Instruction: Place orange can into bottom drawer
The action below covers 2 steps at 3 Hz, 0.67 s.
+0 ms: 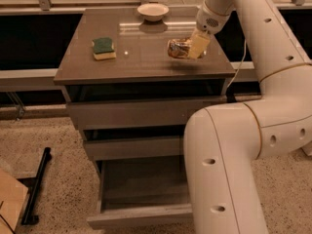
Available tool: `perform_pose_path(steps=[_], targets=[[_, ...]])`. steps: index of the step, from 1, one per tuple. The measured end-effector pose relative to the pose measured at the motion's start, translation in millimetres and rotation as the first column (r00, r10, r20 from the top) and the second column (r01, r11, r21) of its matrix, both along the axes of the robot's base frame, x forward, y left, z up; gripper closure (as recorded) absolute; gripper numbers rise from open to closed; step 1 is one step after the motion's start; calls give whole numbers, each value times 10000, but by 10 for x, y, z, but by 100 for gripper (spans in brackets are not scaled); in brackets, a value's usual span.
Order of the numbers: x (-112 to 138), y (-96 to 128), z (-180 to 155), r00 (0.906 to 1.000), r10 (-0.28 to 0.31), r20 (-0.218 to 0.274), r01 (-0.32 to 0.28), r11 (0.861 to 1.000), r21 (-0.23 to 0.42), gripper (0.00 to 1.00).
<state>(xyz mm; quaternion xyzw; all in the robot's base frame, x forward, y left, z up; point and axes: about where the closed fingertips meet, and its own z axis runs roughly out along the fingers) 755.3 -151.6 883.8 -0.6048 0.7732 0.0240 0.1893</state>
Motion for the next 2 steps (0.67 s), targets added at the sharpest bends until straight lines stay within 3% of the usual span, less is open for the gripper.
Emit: perform_pose_path(steps=[2], targets=[[-328,-279,206,9997,171,-198,-162,9989,432,100]])
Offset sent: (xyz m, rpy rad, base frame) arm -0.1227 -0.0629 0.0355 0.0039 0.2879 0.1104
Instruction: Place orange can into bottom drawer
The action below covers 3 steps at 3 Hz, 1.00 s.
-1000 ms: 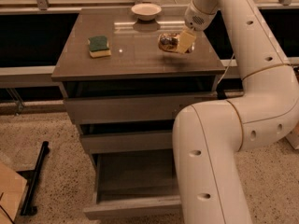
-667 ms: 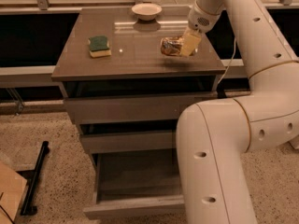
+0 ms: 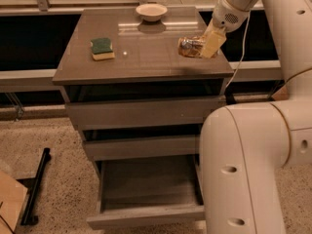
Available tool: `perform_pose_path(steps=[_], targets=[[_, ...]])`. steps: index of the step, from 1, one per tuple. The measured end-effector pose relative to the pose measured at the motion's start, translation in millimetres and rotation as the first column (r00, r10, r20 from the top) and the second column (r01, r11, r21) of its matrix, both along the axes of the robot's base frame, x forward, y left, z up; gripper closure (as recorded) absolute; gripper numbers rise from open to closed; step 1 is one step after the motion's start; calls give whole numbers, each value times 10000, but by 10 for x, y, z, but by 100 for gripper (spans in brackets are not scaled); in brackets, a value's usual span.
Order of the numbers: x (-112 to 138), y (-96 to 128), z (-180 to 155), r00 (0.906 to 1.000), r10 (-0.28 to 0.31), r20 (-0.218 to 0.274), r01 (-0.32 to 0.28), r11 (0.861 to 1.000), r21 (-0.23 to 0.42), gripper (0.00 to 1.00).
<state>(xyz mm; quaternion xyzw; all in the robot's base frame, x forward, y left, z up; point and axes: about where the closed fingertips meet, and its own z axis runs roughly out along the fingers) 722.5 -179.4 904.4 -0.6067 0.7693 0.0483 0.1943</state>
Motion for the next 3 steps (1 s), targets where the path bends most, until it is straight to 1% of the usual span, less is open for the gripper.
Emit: perform_pose_path(steps=[1,2,3], targets=[[-201,-81,152,9982,583,111,-586,9979,275,100],[-422,-152,143,9909,1342,-57,-1339,9901,411,100],[-724,-286,12,9834,1682,-678,-1655,9852,437,100]])
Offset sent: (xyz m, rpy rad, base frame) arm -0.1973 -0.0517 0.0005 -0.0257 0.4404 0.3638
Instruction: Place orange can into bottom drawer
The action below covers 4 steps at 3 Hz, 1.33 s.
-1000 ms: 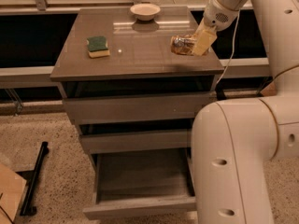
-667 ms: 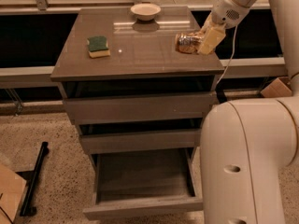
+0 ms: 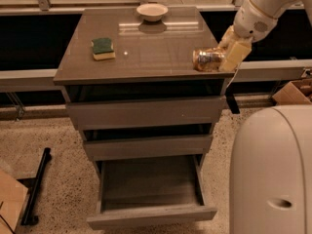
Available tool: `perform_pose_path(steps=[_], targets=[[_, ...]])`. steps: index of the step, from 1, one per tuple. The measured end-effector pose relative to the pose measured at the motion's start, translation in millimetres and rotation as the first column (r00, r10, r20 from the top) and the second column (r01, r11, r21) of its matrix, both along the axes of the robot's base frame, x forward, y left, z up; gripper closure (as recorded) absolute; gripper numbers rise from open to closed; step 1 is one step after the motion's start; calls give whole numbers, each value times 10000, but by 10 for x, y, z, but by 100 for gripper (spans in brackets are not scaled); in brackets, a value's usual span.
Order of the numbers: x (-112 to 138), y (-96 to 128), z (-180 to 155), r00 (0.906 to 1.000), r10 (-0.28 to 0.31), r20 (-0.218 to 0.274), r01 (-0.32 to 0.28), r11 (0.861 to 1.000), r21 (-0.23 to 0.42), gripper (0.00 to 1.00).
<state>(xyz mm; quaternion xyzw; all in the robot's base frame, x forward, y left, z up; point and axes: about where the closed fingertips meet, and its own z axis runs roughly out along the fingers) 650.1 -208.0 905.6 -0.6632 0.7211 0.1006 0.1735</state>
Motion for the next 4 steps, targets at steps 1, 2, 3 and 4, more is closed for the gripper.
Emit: perform_pose_path(steps=[1,2,3,4], targets=[[-392,-126,-179,9964,110,-845,-121,9998,-133,100],[-764,-213,-282,9907,-141,-1350,29,9966,-827,100],[-964,-268,-518,9861,-1113,-1233,922,9842,-1511,100],[-946,-171,-1637,9416,-2802,-1866,2414,9483,-2060,100]])
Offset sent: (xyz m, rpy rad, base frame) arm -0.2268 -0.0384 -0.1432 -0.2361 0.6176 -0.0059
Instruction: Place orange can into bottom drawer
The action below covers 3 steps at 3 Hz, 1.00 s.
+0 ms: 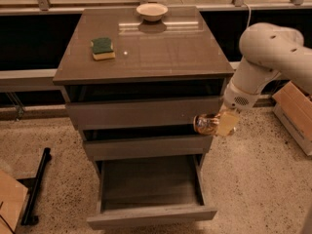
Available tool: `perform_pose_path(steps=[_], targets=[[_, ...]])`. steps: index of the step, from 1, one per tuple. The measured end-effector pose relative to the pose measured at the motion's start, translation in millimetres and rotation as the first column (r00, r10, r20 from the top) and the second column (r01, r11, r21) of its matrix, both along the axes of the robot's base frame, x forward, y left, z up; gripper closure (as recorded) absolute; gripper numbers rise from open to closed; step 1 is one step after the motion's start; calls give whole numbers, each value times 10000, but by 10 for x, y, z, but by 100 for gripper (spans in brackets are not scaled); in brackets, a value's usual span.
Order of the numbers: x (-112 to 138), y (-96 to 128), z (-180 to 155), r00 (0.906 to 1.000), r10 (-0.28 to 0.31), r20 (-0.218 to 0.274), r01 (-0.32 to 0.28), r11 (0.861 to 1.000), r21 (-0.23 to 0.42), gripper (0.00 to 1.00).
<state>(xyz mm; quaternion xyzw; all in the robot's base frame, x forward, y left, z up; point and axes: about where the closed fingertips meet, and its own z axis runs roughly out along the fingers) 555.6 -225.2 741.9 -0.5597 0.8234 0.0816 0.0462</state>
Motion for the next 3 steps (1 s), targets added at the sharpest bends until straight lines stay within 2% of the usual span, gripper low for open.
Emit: perform_pose_path(steps=[1,2,3], targets=[[-60,0,-68,9999,-112,-73,113,9999,3,100],[-38,190,-183,9976,690,-96,-684,9963,527,100],[-49,425,-520,9935,1118,-228,-1077,9849,1356,100]])
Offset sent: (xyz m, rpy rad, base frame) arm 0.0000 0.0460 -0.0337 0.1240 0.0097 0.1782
